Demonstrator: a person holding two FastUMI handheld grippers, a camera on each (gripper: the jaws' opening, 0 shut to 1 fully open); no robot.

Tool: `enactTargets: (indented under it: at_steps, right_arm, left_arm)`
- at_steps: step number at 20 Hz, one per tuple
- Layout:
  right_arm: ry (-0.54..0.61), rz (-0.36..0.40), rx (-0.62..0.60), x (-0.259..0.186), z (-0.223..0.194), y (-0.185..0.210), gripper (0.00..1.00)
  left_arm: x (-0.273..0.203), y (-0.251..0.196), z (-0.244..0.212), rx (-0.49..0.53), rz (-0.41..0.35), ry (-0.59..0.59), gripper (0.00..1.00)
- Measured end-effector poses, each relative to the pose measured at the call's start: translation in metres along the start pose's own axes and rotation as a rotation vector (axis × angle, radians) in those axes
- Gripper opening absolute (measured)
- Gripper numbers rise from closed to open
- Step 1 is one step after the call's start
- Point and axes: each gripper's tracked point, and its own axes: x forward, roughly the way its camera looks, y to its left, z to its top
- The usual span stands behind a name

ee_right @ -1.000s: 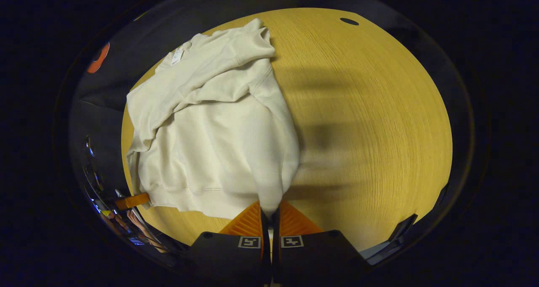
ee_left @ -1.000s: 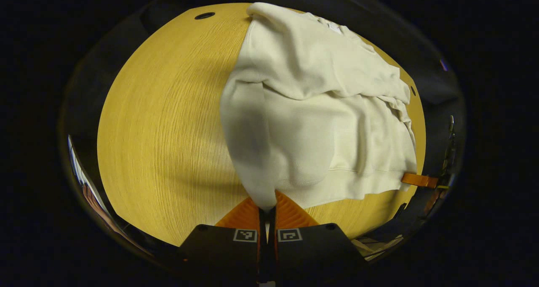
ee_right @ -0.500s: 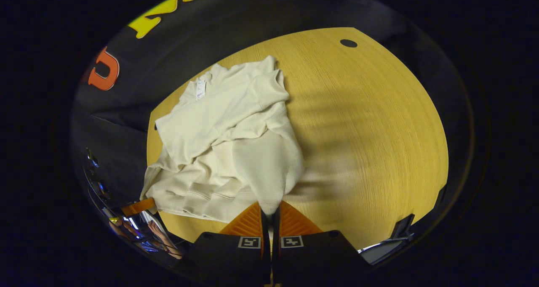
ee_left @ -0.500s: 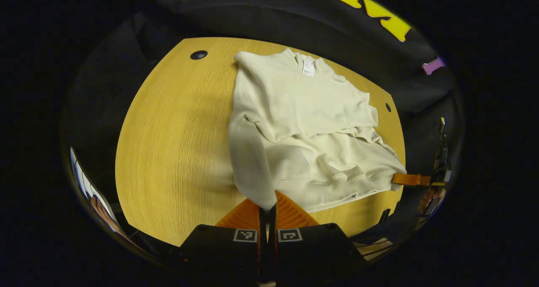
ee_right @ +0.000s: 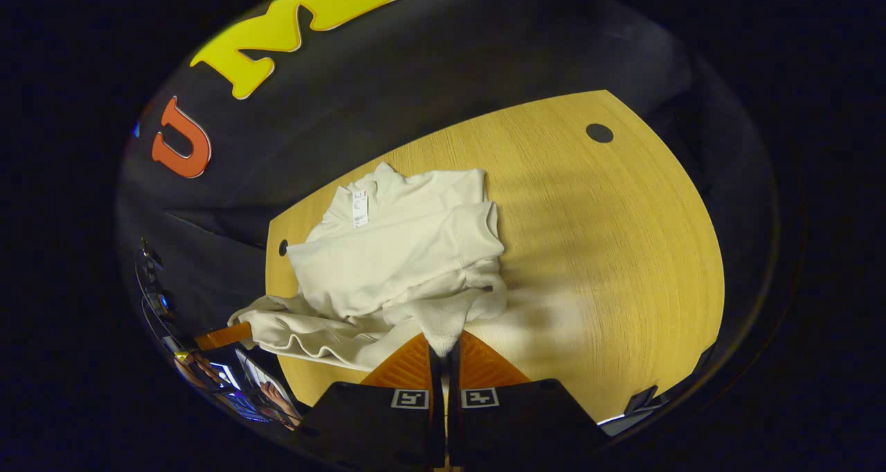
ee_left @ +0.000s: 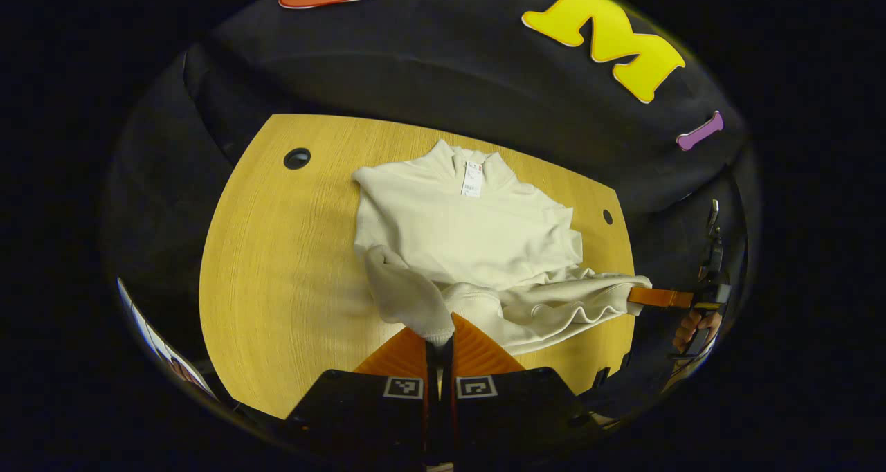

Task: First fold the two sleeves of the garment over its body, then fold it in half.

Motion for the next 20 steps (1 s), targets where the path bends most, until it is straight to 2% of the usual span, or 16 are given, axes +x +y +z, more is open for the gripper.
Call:
enactTargets:
  at_steps: [4, 7, 10, 16, 19, 20]
  right_arm:
    - [-0.027, -0.012, -0.005, 0.025, 0.045, 0.016, 0.02]
    - [-0.062, -0.032, -0.048, 0.047, 0.071, 0.023, 0.02]
    - [-0.104, -0.061, -0.092, 0.072, 0.090, 0.029, 0.02]
    - [-0.214, -0.087, -0.108, 0.105, 0.122, 0.037, 0.02]
    - [-0.253, -0.109, -0.109, 0.121, 0.132, 0.040, 0.03]
    - [-0.251, -0.110, -0.110, 0.124, 0.133, 0.040, 0.07]
  left_arm:
    - [0.014, -0.004, 0.050, 0.067, 0.008, -0.059, 0.03]
    - [0.039, 0.003, 0.076, 0.137, 0.073, -0.101, 0.03]
    - [0.062, 0.005, 0.097, 0.153, 0.095, -0.168, 0.03]
    - [0.087, 0.020, 0.122, 0.082, 0.108, -0.315, 0.04]
    - [0.093, 0.020, 0.124, 0.047, 0.095, -0.343, 0.09]
    - [0.094, 0.018, 0.124, 0.041, 0.087, -0.349, 0.09]
